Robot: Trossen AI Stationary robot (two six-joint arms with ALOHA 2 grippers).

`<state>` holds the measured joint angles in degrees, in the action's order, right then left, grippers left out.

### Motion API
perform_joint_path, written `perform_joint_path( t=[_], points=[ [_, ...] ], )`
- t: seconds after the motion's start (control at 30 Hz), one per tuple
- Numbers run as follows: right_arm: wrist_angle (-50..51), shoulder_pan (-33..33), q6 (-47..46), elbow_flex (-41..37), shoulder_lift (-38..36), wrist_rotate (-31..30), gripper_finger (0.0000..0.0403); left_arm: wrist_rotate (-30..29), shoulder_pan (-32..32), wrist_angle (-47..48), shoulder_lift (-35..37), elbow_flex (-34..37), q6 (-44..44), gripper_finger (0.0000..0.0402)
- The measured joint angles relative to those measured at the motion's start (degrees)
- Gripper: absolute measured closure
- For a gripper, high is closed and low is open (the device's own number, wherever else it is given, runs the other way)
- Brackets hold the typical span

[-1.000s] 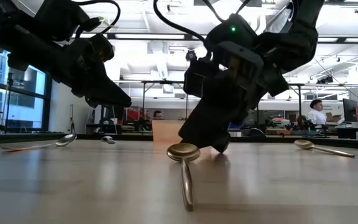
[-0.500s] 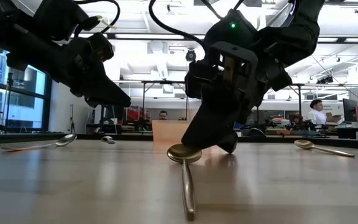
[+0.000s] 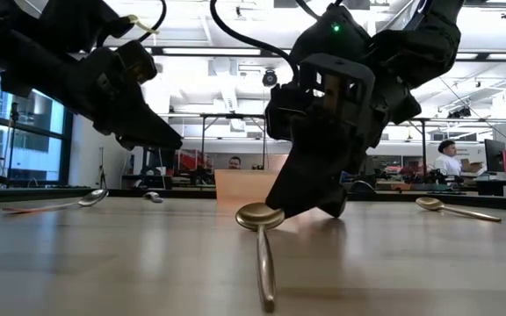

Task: Sort silverware by color (type)
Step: Put the golden spoon into the green bin

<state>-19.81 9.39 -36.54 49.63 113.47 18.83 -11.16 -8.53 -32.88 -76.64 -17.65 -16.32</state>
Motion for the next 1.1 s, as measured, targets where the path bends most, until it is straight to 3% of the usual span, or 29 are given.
perform_joint_path(
  t=[0.5, 0.67, 0.93, 1.1],
  points=[
    [-0.27, 0.1, -1.01, -0.03, 0.01, -3.18, 0.0396, -1.78, -1.68, 0.0, 0.0, 0.0, -0.15, 0.0317],
    [-1.79, 0.11, 0.29, -0.28, -0.2, -5.13, 0.0402, -1.9, -1.82, 0.0, 0.0, 0.0, -1.61, 0.0317],
    [-0.52, -0.39, 5.11, -0.61, -5.2, -13.43, 0.0402, -2.86, -3.97, -0.37, -0.02, 0.0, -3.32, 0.0316],
    [-1.01, -0.41, 9.53, -0.52, -8.98, -18.71, 0.0403, -4.85, -6.8, -4.05, -3.74, -0.02, -4.29, 0.0316]
  ],
)
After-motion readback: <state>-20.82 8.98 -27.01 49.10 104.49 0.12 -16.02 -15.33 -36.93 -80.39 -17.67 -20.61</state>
